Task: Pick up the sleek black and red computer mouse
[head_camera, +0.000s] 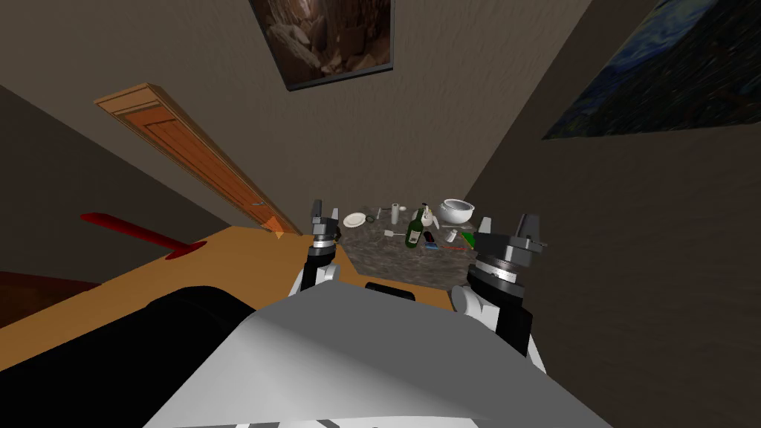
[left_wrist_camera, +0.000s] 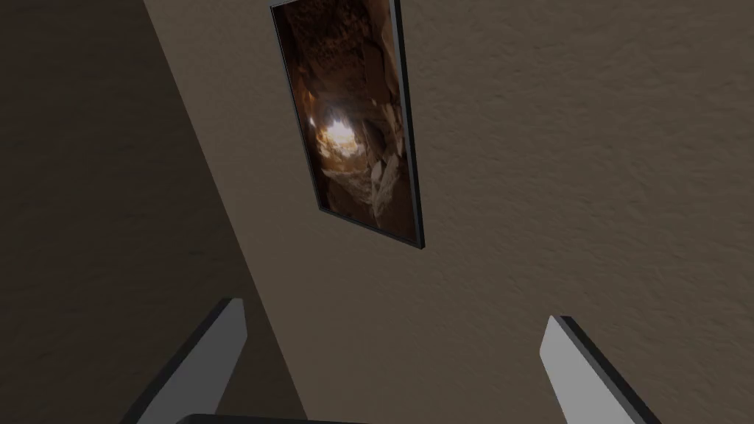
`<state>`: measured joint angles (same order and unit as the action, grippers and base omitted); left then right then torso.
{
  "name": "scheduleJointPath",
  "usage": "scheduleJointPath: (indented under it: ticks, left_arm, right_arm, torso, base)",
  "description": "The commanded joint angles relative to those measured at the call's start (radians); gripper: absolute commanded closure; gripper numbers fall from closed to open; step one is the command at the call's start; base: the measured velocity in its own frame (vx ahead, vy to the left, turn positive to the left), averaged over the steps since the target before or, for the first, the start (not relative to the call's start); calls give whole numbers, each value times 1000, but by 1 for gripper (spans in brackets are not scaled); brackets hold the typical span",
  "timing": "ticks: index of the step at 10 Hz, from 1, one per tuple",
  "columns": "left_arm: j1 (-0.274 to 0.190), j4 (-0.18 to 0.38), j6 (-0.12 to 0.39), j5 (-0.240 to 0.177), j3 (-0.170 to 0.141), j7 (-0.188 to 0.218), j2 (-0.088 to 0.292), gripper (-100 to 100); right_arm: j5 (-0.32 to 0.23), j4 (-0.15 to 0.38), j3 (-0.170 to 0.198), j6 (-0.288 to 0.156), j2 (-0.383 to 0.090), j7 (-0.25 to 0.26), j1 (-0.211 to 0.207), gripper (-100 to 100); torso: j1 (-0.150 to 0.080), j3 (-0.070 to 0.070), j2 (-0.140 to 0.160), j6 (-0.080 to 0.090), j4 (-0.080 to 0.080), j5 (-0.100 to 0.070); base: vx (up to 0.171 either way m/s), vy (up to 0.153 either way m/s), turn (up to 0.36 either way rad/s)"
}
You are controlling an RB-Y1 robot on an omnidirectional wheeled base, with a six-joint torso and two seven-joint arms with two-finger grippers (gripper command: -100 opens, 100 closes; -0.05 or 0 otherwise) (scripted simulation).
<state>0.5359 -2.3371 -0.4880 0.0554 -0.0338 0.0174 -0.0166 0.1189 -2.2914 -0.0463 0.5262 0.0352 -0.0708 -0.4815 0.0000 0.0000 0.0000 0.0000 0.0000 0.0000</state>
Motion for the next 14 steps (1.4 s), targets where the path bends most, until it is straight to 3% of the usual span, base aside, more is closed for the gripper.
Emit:
scheduleJointPath:
  ticks: [1, 4, 7, 8, 13, 14]
  left_arm:
    - [0, 0, 0, 0, 0, 0, 0, 0]
    - [0, 0, 0, 0, 0, 0, 0, 0]
    - [0, 0, 0, 0, 0, 0, 0, 0]
    - [0, 0, 0, 0, 0, 0, 0, 0]
    - [0, 0, 0, 0, 0, 0, 0, 0]
    - [0, 0, 0, 0, 0, 0, 0, 0]
  right_arm:
    - [-3, -3, 5, -5, -30, -7, -7, -100]
    - [-11, -15, 19, -31, -114, -33, -32, -100]
    - [-18, -30, 34, -86, -204, -68, -73, -100]
    - [-18, -30, 34, -86, -214, -68, -73, -100]
    - [-16, -52, 48, -213, -359, -119, -153, -100]
    - [-16, -52, 48, -215, -359, -119, -153, -100]
  torso:
    - [0, 0, 0, 0, 0, 0]
    - [-4, 2, 4, 0, 1, -1]
    - [-3, 4, 7, 0, 2, -1]
    - [-4, 4, 7, 0, 2, -1]
    - [-3, 3, 5, 0, 1, -1]
    - [-2, 3, 5, 0, 1, -1]
  base:
    - [-25, -16, 15]
    - [-73, -45, 50]
    - [-103, -41, 136]
    - [-69, -37, 41]
    - [-82, -24, 177]
    - [-60, -18, 115]
